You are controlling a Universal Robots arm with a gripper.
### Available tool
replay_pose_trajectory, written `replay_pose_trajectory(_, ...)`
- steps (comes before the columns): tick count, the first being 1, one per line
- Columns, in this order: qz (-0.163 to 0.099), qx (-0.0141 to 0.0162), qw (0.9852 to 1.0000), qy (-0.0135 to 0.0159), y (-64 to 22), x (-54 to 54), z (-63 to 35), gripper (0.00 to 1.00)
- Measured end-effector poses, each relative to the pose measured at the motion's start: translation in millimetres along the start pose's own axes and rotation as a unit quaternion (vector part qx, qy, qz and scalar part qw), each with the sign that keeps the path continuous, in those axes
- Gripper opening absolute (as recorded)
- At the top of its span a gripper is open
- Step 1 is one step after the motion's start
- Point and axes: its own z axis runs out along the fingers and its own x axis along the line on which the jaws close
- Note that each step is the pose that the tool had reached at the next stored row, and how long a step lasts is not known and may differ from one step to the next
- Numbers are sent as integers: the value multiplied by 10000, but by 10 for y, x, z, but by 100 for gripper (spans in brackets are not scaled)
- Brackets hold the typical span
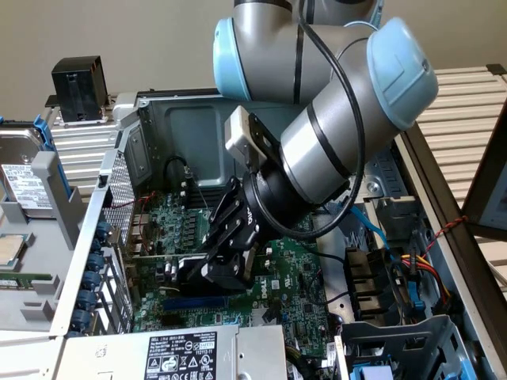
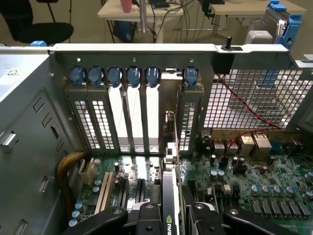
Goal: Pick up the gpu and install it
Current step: 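Insert the gpu into the slot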
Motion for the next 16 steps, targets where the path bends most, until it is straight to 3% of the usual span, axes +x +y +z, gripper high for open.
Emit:
replay_pose_trajectory(3,0,-17,10000,-1,-14,4,-16,27)
replay_pose_trajectory(16,26,-23,10000,-2,-11,-13,-15,27)
